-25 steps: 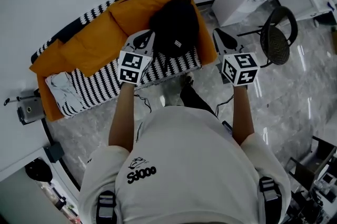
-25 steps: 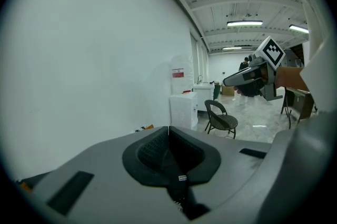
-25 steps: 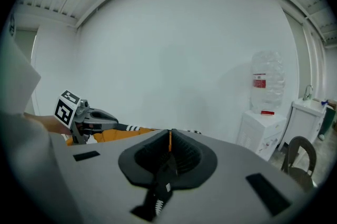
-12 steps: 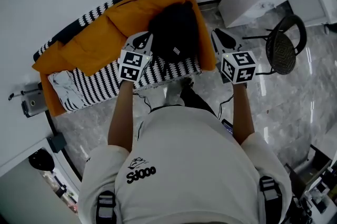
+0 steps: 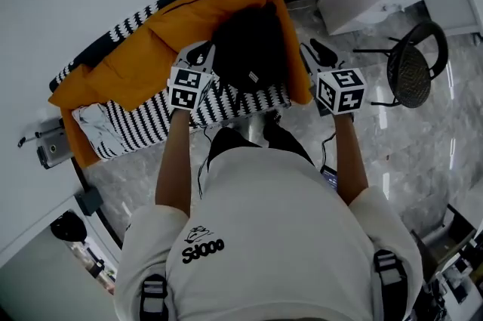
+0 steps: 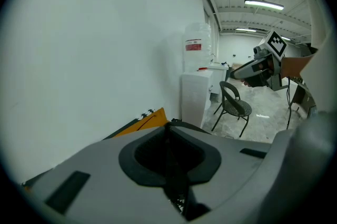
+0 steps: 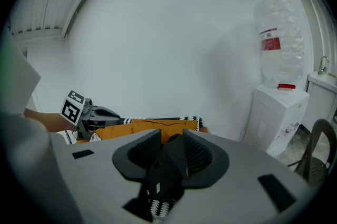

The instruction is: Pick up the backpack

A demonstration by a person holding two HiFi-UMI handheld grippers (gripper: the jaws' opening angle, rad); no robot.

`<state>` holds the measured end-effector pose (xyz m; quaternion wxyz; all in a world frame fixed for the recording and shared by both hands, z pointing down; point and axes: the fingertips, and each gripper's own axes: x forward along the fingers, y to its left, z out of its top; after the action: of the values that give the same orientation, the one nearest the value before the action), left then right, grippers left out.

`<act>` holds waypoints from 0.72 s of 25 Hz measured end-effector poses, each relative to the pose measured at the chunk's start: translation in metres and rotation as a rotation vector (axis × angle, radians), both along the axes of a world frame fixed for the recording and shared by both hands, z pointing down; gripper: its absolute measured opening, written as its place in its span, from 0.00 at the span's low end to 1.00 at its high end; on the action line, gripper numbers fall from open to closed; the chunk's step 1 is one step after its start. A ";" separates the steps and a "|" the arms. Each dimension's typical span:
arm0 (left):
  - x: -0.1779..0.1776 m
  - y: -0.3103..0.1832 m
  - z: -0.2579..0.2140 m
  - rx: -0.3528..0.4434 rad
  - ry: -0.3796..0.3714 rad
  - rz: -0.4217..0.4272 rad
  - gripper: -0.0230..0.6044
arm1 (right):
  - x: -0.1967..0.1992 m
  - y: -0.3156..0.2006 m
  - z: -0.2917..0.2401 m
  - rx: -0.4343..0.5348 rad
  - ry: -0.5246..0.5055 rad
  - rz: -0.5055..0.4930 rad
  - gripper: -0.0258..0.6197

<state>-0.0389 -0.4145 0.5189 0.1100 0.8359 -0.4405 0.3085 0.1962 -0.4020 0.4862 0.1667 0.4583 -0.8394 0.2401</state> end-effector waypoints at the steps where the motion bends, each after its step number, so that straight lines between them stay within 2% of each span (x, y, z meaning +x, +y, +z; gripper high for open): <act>1: -0.003 -0.004 0.004 -0.008 0.002 0.014 0.07 | -0.005 0.000 0.005 -0.016 0.000 0.002 0.25; 8: -0.036 -0.039 0.053 -0.093 0.022 0.116 0.08 | -0.038 -0.005 0.051 -0.109 0.062 0.065 0.34; 13: -0.056 -0.060 0.084 -0.149 0.050 0.199 0.08 | -0.060 -0.006 0.075 -0.150 0.096 0.138 0.35; 14: -0.056 -0.065 0.088 -0.155 0.053 0.219 0.10 | -0.063 -0.008 0.079 -0.153 0.095 0.151 0.35; 16: -0.051 -0.074 0.096 -0.169 0.050 0.266 0.22 | -0.065 -0.013 0.088 -0.161 0.088 0.178 0.36; 18: -0.047 -0.081 0.103 -0.179 0.040 0.307 0.24 | -0.066 -0.017 0.097 -0.173 0.088 0.201 0.36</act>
<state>-0.0860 -0.4953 0.6220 0.1445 0.8861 -0.2764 0.3428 0.1302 -0.4186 0.5832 0.2172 0.5340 -0.7574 0.3066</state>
